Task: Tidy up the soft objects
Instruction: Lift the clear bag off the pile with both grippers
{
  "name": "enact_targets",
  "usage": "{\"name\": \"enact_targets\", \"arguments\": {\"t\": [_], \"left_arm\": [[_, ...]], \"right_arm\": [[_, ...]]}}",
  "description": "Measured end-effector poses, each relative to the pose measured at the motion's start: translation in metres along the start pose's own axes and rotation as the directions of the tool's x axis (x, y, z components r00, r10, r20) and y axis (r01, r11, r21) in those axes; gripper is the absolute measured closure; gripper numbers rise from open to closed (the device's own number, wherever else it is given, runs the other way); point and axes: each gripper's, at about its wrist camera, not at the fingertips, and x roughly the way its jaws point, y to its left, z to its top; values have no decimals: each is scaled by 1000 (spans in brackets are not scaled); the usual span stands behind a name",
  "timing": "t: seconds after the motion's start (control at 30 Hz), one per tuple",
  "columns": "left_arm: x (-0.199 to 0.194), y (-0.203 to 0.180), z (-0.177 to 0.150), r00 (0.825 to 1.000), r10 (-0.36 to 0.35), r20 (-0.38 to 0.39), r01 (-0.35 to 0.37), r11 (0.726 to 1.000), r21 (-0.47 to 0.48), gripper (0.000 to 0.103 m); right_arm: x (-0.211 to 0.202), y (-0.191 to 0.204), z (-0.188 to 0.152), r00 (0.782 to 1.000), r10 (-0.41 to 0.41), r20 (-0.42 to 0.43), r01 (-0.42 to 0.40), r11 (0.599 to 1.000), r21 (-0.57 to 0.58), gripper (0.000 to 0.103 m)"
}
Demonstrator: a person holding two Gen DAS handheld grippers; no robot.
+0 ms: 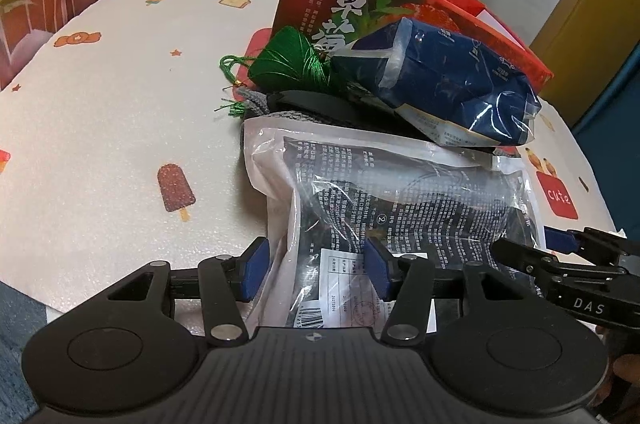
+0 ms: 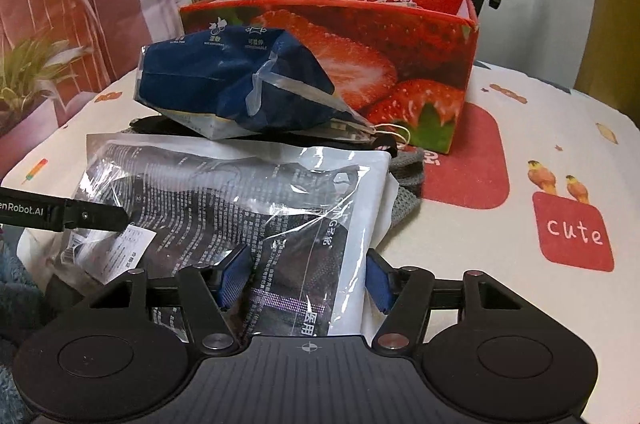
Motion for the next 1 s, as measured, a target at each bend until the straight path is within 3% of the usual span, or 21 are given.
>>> {"name": "enact_targets", "arguments": {"t": [1.0], "left_arm": [[1, 2, 0, 1000, 11, -2, -11, 1000, -7, 42]], "right_arm": [[6, 1, -1, 1000, 4, 6, -4, 1000, -21, 46]]}}
